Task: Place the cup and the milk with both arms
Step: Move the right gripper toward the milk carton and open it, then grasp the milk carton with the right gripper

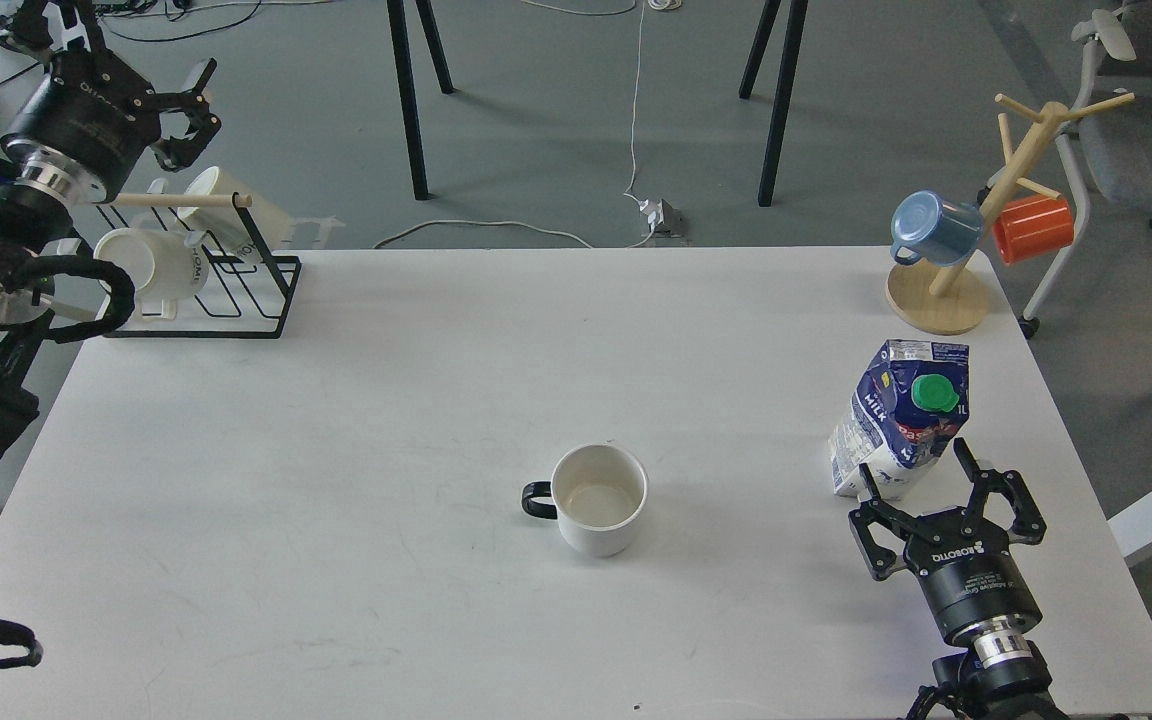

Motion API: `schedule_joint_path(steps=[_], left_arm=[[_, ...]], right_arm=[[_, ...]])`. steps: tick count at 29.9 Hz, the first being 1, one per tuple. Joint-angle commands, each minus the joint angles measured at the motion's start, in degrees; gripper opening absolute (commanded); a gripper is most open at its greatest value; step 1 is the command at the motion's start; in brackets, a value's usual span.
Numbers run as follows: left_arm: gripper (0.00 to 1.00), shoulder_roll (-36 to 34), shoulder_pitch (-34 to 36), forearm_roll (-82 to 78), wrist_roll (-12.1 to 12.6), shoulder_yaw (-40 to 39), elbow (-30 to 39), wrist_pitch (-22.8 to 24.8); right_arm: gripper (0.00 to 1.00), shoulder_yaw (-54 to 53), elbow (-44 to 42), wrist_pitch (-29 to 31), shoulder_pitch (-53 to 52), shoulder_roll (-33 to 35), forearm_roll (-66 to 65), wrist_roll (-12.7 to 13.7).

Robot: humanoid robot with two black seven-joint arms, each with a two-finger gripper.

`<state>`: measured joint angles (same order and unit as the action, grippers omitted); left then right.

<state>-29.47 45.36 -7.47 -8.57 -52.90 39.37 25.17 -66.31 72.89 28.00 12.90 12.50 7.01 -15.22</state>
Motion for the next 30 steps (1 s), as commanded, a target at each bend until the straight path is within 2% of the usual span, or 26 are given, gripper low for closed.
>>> schedule_joint_path(steps=[1,12,20,24,26,30], left_arm=[[0.99,-0.06,0.08,0.0,-0.04,-0.01,0.01,0.23],[0.99,-0.59,0.08,0.0,-0.13,-0.01,-2.8,0.41],[0.99,-0.94,0.08,0.0,-0.22,-0.01,-4.12,1.37],[0.99,-0.94,0.08,0.0,-0.31,-0.01,-5.97,2.42],[0.99,-0.94,0.08,0.0,-0.31,-0.01,-5.97,2.83],[0.99,-0.85,0.08,0.0,-0.39,-0.01,-5.97,2.83]], right_arm=[[0.91,-0.75,-0.29,0.0,-0.15,-0.01,0.99,-0.08],[0.84,-1.01,-1.17,0.0,-2.96,-2.21,2.22,-1.31],[0.56,-1.01,-4.51,0.0,-5.25,-3.0,2.22,-2.45],[0.31,-0.93,-2.5,0.0,-4.81,-3.0,2.22,-2.54],[0.28,-1.01,-1.18,0.0,-4.72,-2.92,2.13,-2.54],[0.27,-0.4,1.72,0.0,-4.37,-2.48,2.04,-2.45]])
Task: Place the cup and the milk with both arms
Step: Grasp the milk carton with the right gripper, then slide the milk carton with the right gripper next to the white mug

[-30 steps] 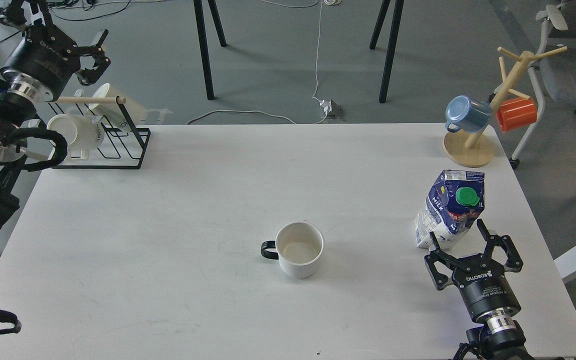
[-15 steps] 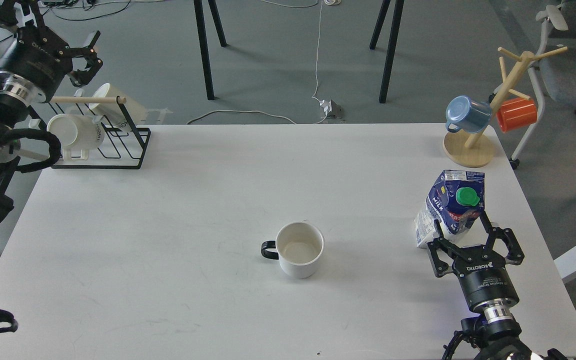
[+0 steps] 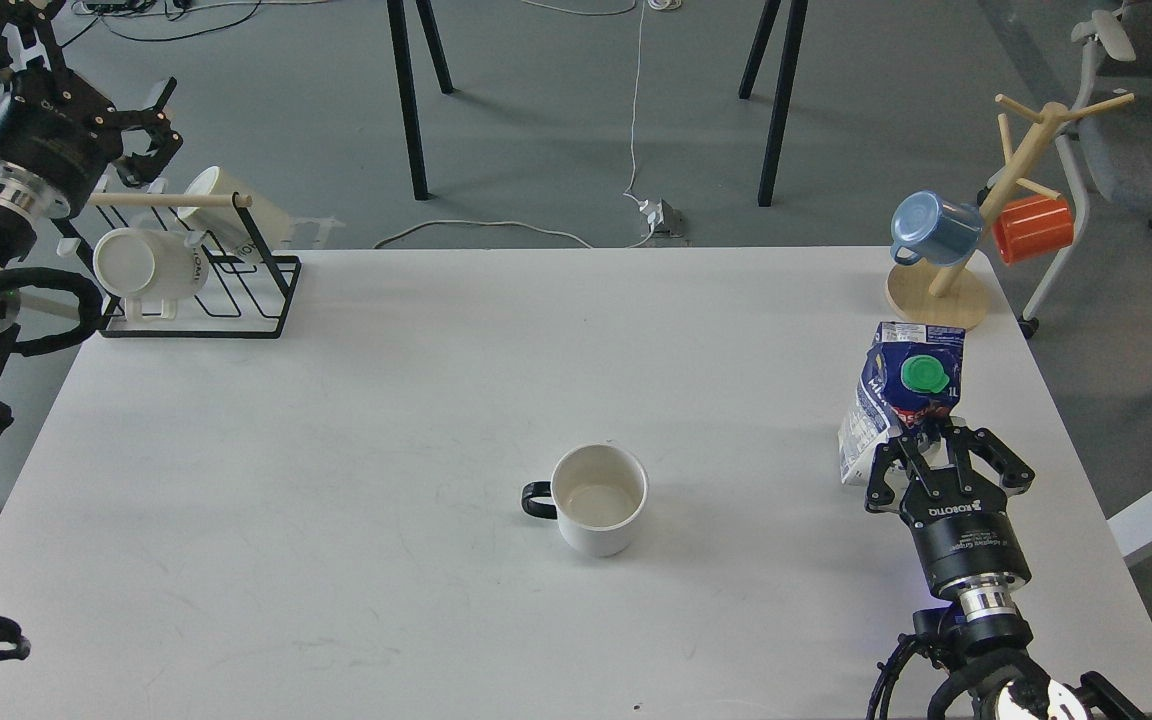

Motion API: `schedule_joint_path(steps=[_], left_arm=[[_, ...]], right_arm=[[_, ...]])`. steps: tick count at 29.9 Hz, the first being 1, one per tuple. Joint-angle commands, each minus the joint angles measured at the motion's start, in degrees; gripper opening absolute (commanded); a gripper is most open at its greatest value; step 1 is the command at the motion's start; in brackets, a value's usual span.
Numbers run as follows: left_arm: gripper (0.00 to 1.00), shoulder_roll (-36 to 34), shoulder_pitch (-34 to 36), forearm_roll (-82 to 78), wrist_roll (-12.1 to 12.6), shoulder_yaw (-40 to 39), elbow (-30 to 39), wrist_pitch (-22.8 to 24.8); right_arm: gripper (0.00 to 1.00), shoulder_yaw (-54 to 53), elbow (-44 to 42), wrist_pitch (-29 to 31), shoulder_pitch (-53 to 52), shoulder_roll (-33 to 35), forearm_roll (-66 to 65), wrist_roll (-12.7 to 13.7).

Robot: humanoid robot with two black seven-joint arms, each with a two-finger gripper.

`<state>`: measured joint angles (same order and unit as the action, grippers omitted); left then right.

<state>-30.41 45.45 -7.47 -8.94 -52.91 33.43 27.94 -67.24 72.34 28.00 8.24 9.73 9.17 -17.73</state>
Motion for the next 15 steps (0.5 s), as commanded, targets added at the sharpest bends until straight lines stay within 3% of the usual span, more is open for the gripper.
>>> schedule_joint_path(steps=[1,5,15], left_arm=[[0.99,0.09,-0.01,0.0,-0.03,0.0,-0.03,0.06],[0.99,0.09,-0.01,0.0,0.06,0.09,-0.03,0.06],[0.99,0.26,-0.01,0.0,0.06,0.26,-0.03,-0.08]], right_arm=[[0.27,0.88,3.59,0.0,0.64,0.37,-0.55,0.06],[0.28,4.29,7.9,0.0,1.96,0.11,-2.57,0.24],[0.28,14.76,7.47,0.0,2.57,-5.07,-10.05,0.15]])
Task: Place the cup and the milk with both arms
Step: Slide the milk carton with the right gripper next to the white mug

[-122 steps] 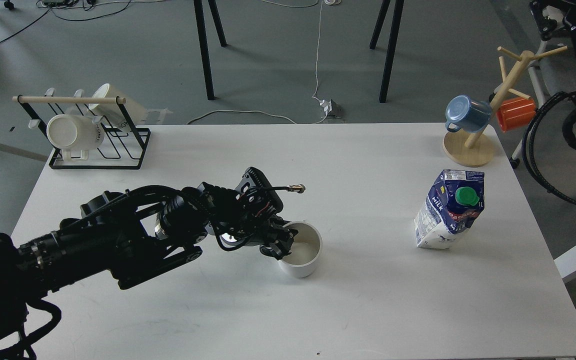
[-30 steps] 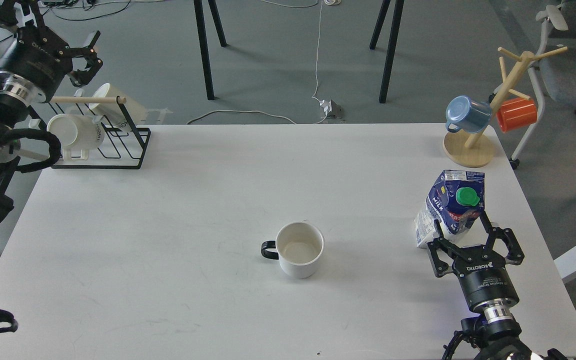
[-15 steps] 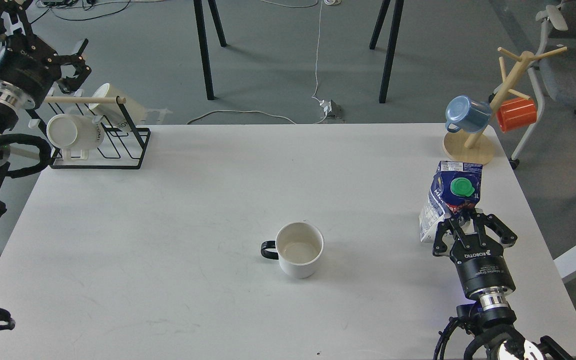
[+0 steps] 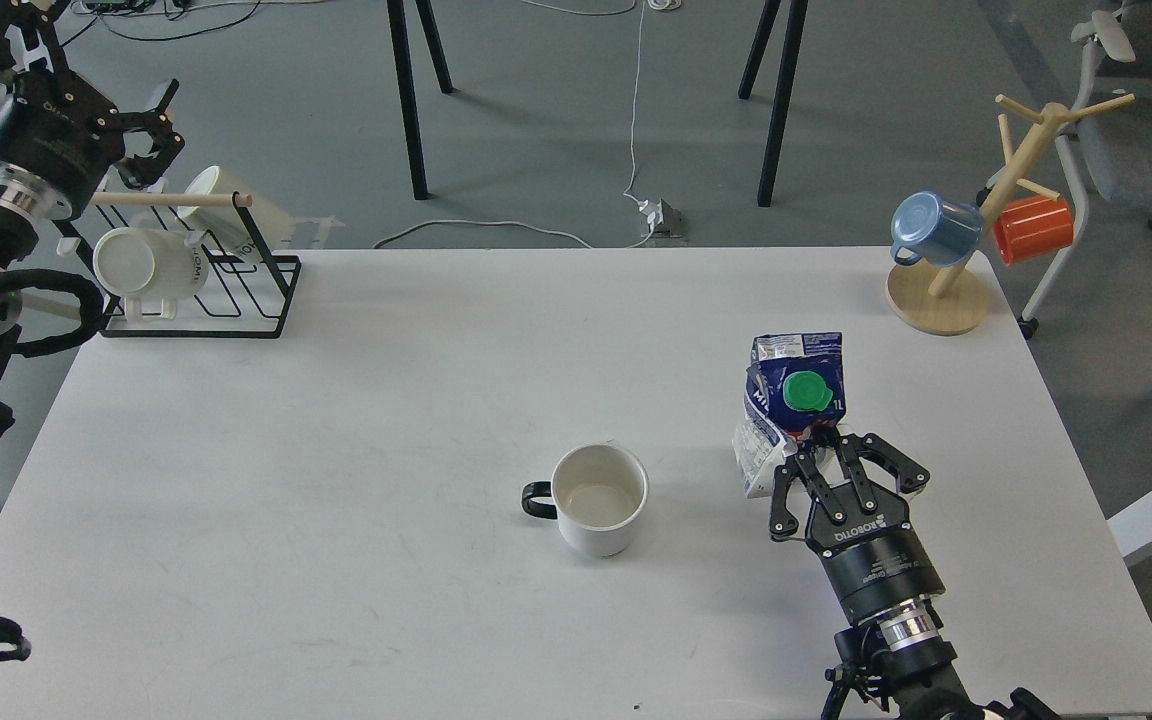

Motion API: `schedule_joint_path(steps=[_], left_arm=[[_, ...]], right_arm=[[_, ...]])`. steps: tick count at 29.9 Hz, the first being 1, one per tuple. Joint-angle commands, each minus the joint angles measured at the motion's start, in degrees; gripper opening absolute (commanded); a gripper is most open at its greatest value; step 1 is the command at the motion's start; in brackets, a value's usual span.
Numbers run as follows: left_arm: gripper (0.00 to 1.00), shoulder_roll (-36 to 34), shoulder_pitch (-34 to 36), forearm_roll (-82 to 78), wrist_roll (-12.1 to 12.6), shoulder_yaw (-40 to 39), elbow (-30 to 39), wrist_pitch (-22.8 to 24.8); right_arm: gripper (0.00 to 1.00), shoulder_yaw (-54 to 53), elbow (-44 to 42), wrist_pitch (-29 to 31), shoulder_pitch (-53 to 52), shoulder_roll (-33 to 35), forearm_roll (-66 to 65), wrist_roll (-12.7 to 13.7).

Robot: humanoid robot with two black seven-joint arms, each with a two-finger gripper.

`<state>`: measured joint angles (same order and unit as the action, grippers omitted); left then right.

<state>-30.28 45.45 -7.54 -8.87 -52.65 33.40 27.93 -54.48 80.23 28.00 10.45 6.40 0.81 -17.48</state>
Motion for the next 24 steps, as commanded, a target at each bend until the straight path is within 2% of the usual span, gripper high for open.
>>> schedule_joint_path(steps=[1,13,18,21,23,24], left_arm=[[0.99,0.22,-0.01,-0.02,-0.01,0.0,0.0,-0.07],[0.99,-0.57,-0.45,-0.11,-0.27,1.23,-0.08,0.07],[0.99,-0.57,-0.45,-0.11,-0.27,1.41,-0.08,0.07],[0.99,-0.49,-0.45,-0.11,-0.27,1.41,-0.08,0.07],[0.99,-0.4,-0.45,-0.11,-0.36,1.41,-0.08,0.07],[0.99,-0.31,-0.45,-0.11,-0.36,1.49,-0.08,0.07]], right_arm=[[0.28,2.1,-0.69,0.0,0.53,-2.09,-1.95,-0.1],[0.31,2.8,-5.09,0.0,-0.17,-5.61,-4.06,-0.01],[0.37,2.37,-6.58,0.0,-0.43,-5.87,-4.15,-0.01],[0.49,2.54,-6.76,0.0,-1.05,-5.79,-4.15,0.08],[0.64,2.63,-7.37,0.0,-1.14,-5.61,-4.06,0.26],[0.69,2.71,-7.72,0.0,-1.14,-5.61,-4.06,0.26]])
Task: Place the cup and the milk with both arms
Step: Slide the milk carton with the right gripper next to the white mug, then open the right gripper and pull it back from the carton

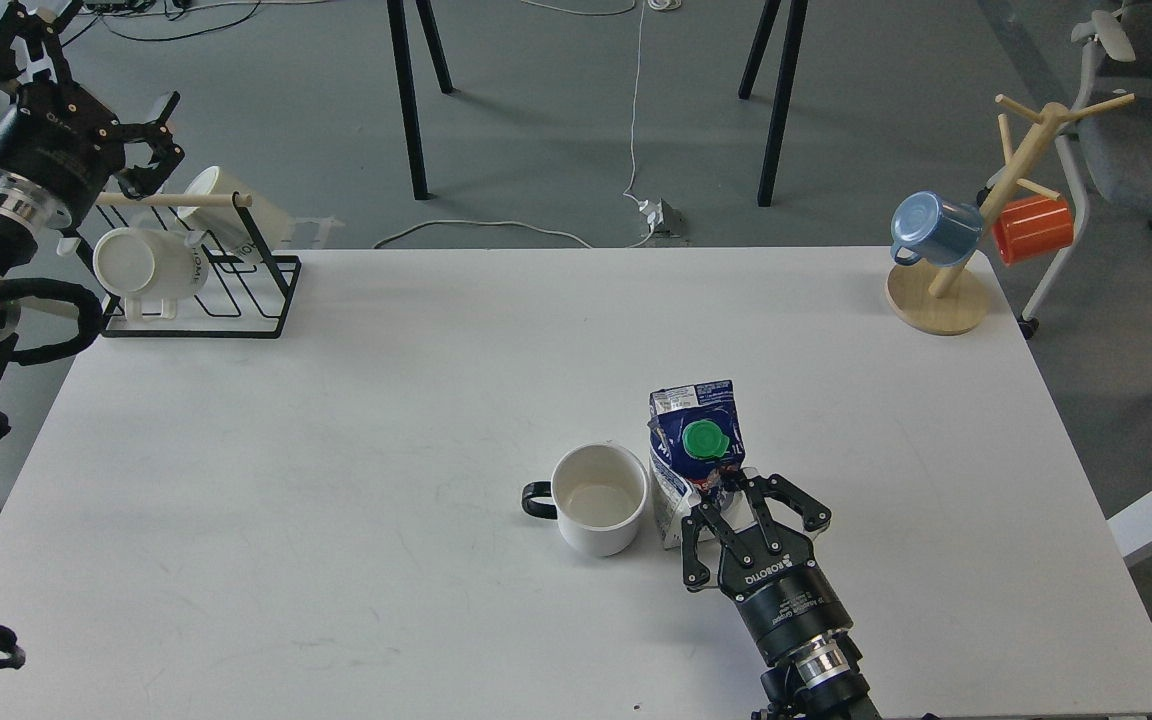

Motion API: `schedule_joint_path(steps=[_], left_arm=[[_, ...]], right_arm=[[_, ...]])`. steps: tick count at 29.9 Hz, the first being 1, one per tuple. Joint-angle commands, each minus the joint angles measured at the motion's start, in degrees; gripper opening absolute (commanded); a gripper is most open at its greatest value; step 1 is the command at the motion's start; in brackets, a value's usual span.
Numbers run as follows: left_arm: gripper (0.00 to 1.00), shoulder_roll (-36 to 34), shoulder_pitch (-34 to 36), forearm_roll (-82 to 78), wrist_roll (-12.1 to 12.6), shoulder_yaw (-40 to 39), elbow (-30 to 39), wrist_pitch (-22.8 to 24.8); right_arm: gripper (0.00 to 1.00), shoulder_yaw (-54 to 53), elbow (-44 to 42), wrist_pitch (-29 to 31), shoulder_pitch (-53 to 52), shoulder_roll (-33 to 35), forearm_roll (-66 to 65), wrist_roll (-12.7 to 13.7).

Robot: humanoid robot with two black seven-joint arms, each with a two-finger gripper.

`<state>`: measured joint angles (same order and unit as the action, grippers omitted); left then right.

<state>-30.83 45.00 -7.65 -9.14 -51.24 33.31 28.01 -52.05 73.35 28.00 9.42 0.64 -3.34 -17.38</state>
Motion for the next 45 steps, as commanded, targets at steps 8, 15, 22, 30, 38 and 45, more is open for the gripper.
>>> schedule_joint_path(steps=[8,15,22,30,38,45], left_arm=[[0.99,0.16,0.0,0.09,-0.17,0.0,0.0,-0.01],[0.99,-0.19,-0.62,0.09,-0.26,0.0,0.0,-0.01],[0.99,-0.37,-0.7,0.27,-0.26,-0.18,0.09,-0.01],[0.99,0.42,-0.53,0.62,-0.17,-0.88,0.09,-0.01],[0.99,0.6,-0.35,1.32,-0.17,-1.49,0.09,-0.01],[0.99,4.11,-0.62,9.75,0.0,-1.41,0.09,-0.01]], right_arm=[[0.97,0.19,-1.11,0.0,0.77,0.33,0.17,-0.11],[0.98,0.02,-0.49,0.0,3.49,0.59,0.35,-0.11],[0.98,-0.25,3.62,0.0,7.62,3.83,0.35,-0.11],[0.98,-4.89,5.48,0.0,8.94,13.68,0.44,-0.2],[0.98,-19.13,5.4,0.0,5.97,17.81,1.23,0.24],[0.98,-21.08,3.47,0.0,-6.77,20.98,5.27,0.33]])
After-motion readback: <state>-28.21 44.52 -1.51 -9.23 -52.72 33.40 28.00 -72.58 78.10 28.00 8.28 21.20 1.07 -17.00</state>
